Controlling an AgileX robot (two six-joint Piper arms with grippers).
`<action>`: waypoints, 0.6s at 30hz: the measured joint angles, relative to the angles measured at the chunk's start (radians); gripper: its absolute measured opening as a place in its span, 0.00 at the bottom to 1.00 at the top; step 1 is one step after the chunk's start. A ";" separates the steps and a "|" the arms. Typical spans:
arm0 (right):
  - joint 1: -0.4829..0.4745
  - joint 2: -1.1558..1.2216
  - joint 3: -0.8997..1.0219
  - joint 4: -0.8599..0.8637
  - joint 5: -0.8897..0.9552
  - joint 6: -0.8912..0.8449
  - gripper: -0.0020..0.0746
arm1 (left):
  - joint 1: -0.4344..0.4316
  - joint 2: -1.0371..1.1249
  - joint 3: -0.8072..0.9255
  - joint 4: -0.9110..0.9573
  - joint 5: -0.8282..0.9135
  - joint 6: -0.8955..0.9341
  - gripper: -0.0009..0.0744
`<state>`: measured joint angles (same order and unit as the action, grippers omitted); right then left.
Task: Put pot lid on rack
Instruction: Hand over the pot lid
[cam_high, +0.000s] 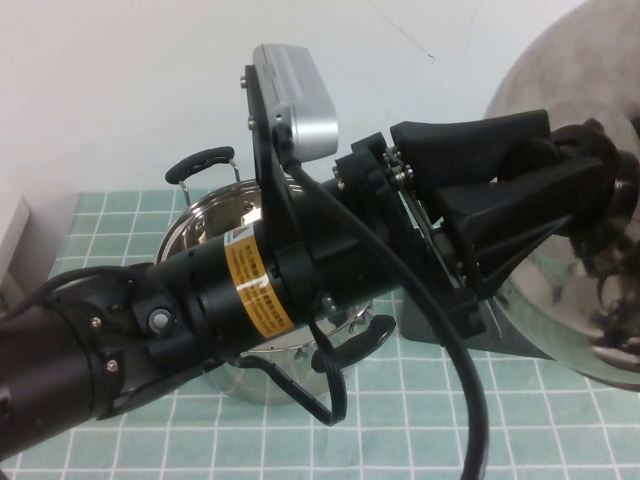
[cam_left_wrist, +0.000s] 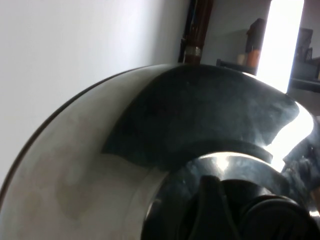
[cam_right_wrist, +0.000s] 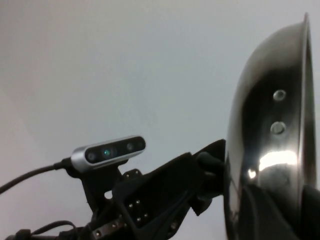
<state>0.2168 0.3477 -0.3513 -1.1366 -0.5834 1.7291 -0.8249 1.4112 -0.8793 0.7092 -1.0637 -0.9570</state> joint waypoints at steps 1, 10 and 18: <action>0.000 0.002 0.000 0.002 -0.008 -0.015 0.18 | 0.000 0.000 0.000 0.000 0.000 -0.009 0.55; 0.000 0.008 0.000 0.004 -0.022 -0.082 0.18 | 0.000 0.000 0.000 0.009 0.000 -0.075 0.57; 0.000 0.036 0.000 0.023 -0.110 -0.161 0.11 | 0.002 0.000 -0.003 0.118 0.076 -0.222 0.71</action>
<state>0.2168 0.3841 -0.3513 -1.1132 -0.6937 1.5676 -0.8234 1.4112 -0.8820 0.8275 -0.9880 -1.1790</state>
